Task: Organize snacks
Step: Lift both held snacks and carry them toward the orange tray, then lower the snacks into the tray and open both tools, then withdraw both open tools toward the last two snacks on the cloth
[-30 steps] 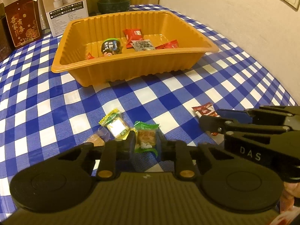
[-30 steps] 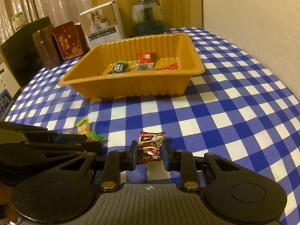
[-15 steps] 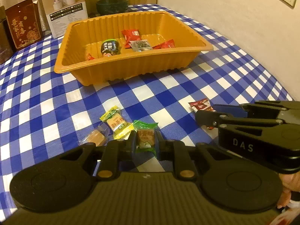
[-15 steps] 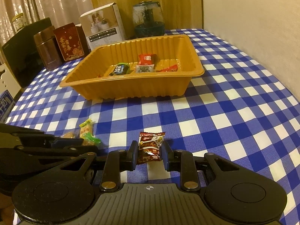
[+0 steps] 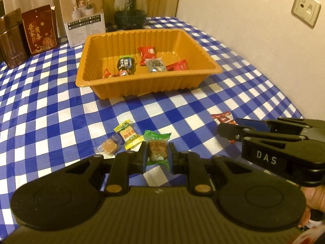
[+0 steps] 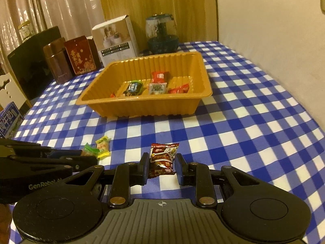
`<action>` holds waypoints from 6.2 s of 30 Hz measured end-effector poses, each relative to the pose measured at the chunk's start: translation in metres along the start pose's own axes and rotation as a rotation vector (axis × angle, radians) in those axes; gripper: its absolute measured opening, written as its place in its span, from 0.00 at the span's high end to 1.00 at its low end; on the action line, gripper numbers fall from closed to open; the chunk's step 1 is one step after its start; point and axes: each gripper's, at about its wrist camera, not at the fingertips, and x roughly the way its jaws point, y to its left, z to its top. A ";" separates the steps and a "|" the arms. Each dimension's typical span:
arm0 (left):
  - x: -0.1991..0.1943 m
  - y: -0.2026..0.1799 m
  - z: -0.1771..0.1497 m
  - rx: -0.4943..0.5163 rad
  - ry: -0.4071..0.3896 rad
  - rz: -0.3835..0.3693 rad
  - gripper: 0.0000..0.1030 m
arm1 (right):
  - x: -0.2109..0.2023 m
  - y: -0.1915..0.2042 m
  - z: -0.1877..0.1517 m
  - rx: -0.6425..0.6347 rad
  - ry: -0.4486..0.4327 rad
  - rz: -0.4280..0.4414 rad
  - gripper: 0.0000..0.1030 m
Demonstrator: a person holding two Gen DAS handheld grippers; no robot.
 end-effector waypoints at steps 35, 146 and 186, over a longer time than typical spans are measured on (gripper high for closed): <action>-0.065 -0.020 -0.004 -0.021 -0.039 0.014 0.83 | -0.069 0.003 0.005 0.004 -0.063 -0.002 0.74; 0.051 0.052 0.110 -0.079 -0.092 0.043 0.63 | 0.074 -0.060 0.130 0.218 -0.039 0.101 0.34; -0.107 0.024 -0.018 -0.166 -0.100 0.144 0.43 | -0.085 -0.025 0.025 0.213 0.000 0.037 0.34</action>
